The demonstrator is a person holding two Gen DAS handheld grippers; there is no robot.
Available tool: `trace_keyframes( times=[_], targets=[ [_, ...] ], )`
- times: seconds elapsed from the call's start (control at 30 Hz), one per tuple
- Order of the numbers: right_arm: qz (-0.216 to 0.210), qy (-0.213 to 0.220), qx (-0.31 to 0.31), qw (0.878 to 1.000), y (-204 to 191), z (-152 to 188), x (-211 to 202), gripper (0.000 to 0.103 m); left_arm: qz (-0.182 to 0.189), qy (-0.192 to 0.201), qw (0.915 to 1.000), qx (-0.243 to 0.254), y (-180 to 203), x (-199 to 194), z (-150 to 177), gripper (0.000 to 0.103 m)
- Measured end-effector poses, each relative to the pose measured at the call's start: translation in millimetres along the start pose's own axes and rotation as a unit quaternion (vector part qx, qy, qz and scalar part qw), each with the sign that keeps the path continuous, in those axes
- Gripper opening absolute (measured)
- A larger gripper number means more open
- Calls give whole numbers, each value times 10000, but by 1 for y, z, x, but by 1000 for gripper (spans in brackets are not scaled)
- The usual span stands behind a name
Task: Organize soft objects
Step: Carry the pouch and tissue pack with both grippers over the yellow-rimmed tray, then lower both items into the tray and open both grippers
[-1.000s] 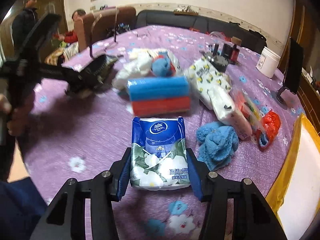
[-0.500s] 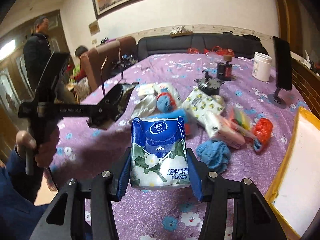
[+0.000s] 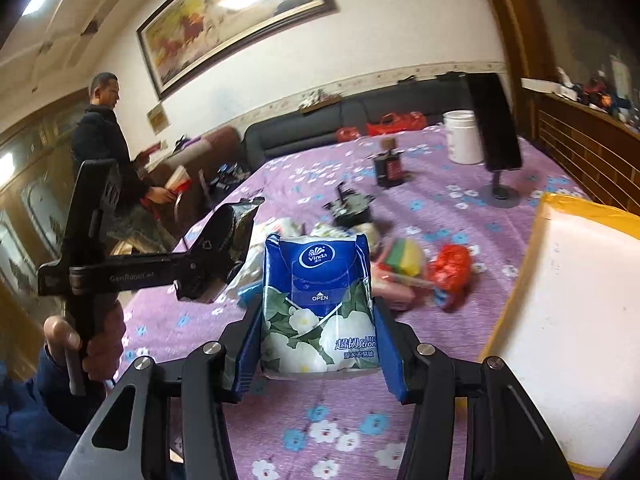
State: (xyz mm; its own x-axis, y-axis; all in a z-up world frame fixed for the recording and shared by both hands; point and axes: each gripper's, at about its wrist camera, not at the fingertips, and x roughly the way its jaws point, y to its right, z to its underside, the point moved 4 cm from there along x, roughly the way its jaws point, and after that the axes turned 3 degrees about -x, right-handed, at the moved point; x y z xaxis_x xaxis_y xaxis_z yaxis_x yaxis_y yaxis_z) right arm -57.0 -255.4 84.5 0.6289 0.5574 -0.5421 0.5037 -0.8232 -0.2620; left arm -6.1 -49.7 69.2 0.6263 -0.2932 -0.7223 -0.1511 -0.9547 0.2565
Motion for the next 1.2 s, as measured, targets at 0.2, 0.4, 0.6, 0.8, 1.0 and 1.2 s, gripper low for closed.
trace_keyframes(
  times=[0.2,0.4,0.6,0.8,1.0,1.2],
  targets=[
    [223,224,436,9985,36,-3,-22,55,194,-73,9992,334,45,13,-11,31],
    [584,356,955,9931,86,-5,-47,55,463,-293,9965,629,94,38,-20,31],
    [1058,333,1487,9826,143,-8,-68,55,708,-595,9918,876,143,75,-33,32],
    [1608,261,1808,9699,198,-20,-80,55,782,-836,9861,1202,197,115,-46,32],
    [1865,9,2062,9606,247,-26,-73,55,783,-1061,9817,1373,238,155,-55,32],
    [2059,-291,2079,9558,279,-34,-54,55,691,-1185,9792,1495,265,191,-65,32]
  ],
)
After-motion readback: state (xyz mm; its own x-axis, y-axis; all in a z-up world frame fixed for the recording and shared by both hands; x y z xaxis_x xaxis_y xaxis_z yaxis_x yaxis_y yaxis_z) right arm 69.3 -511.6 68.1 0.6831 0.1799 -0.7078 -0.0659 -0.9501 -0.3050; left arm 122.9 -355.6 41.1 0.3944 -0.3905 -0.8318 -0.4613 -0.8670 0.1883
